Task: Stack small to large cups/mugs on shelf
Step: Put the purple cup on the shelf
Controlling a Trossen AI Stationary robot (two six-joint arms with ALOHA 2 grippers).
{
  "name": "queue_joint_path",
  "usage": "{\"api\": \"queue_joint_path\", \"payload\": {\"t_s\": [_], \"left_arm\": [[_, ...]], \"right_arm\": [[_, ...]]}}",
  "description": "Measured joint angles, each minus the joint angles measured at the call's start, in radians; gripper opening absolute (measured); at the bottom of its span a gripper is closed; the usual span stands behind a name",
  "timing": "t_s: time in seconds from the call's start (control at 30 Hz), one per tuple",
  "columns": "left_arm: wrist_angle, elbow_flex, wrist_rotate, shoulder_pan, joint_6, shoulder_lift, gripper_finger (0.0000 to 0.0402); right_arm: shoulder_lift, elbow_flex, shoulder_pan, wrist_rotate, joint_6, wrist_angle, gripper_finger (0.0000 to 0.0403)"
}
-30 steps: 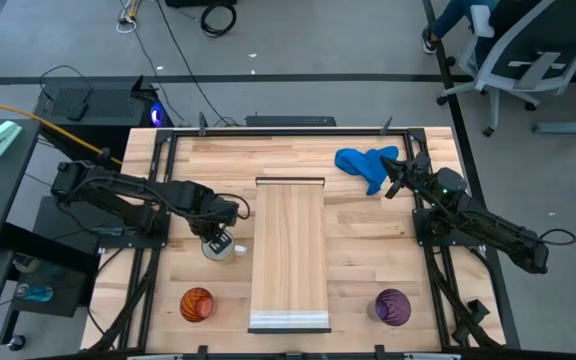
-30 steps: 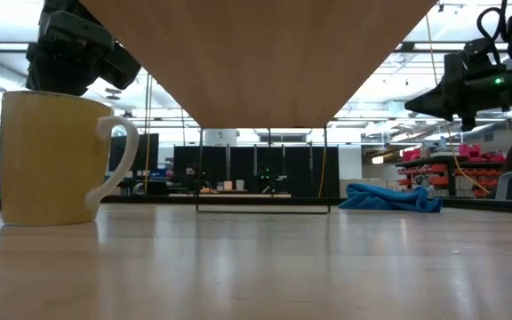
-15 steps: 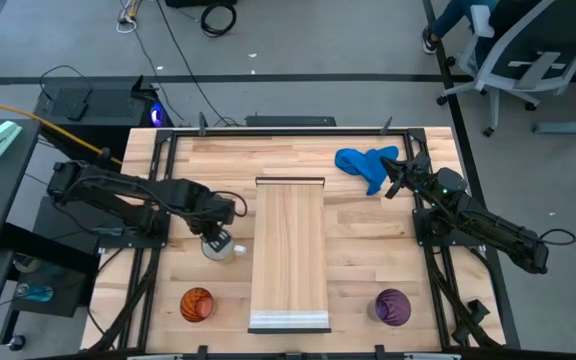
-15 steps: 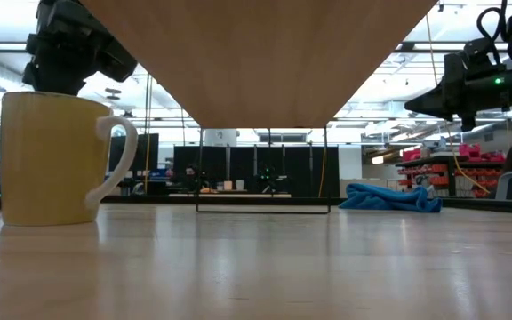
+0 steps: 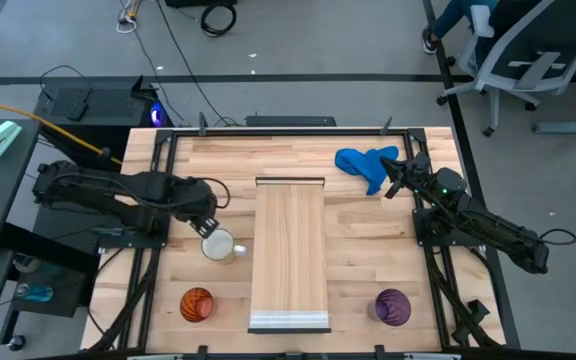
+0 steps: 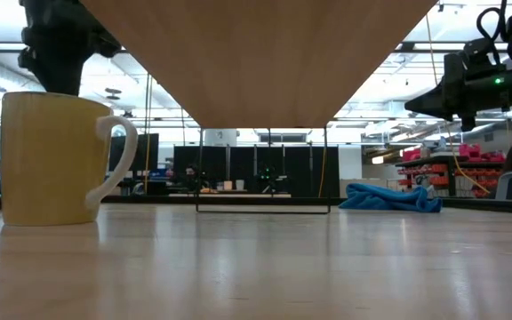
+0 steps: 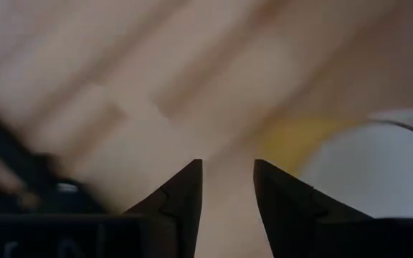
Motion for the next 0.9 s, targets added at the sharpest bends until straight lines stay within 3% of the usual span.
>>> {"api": "queue_joint_path", "payload": {"t_s": [0.2,0.4,0.5,0.73,0.9], "left_arm": [[-0.055,0.000,-0.322,0.010,0.045,-0.069,0.0122],[-0.052,0.000,-0.759,0.066,0.092,-0.117,0.0117],[-0.050,0.000,-0.889,0.130,0.075,-0.138,0.0117],[-0.039,-0.001,-0.863,0.378,0.110,-0.204,0.0094],[0.168,-0.026,-0.636,0.561,0.385,-0.252,0.0060]], "right_arm": [[0.000,0.000,0.000,-0.003,0.010,0.001,0.0010],[0.000,0.000,0.000,-0.007,0.010,0.008,0.0010],[0.000,0.000,0.000,-0.008,0.015,0.009,0.0010],[0.000,0.000,0.000,-0.008,0.020,0.010,0.0010],[0.000,0.000,0.000,-0.008,0.019,0.025,0.0010]]}}
